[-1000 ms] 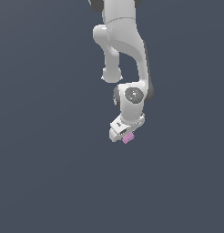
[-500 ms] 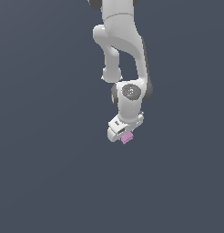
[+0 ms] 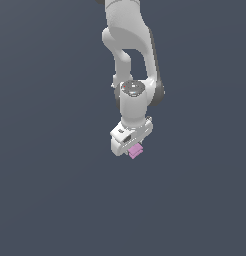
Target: Pick up the object and move it to a goal position.
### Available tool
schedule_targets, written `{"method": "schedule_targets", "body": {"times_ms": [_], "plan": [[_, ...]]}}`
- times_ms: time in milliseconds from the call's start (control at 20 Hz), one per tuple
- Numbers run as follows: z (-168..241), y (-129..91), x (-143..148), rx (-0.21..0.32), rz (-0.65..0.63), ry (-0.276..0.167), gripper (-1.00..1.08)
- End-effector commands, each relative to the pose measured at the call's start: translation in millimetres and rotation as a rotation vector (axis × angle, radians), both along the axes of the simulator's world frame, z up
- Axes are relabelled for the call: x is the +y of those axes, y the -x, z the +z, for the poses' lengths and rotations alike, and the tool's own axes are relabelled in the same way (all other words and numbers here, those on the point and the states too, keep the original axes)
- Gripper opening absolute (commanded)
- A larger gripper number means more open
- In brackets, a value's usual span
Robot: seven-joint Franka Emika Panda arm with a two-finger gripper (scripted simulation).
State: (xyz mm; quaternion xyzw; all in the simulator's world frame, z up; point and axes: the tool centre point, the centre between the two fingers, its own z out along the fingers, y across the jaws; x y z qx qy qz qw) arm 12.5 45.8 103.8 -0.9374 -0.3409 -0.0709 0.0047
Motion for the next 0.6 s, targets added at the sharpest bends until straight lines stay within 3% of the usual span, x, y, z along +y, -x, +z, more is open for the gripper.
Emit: {"method": "schedule_targets", "body": {"times_ms": [0,550], "plan": [[16,-8,-8,-0.034,0.028,-0.012,-1.00],[83,-35,-41,-0.166,0.143,-0.064,-1.00]]}}
